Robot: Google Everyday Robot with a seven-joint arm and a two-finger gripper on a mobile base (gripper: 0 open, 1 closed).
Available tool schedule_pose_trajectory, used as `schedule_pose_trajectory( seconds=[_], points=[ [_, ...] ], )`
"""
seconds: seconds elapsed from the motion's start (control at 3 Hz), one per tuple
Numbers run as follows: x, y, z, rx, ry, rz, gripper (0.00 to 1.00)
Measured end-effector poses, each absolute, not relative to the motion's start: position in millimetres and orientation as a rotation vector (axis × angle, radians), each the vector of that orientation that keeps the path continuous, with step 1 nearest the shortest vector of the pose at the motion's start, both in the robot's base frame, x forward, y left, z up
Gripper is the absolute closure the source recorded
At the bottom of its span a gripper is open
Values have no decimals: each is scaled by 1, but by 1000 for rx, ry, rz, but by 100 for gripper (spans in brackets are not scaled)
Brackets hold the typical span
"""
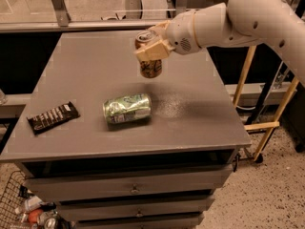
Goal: Move orange can near green can
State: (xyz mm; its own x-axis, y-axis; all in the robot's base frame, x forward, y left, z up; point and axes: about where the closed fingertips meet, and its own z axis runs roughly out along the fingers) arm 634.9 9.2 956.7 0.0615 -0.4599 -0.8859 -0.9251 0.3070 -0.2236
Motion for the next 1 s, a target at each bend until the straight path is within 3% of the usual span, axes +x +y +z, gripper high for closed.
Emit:
schedule_pose_trajectory(
  seconds=[1.0],
  points=[
    [590,8,918,-1406,1545,625,100]
  ],
)
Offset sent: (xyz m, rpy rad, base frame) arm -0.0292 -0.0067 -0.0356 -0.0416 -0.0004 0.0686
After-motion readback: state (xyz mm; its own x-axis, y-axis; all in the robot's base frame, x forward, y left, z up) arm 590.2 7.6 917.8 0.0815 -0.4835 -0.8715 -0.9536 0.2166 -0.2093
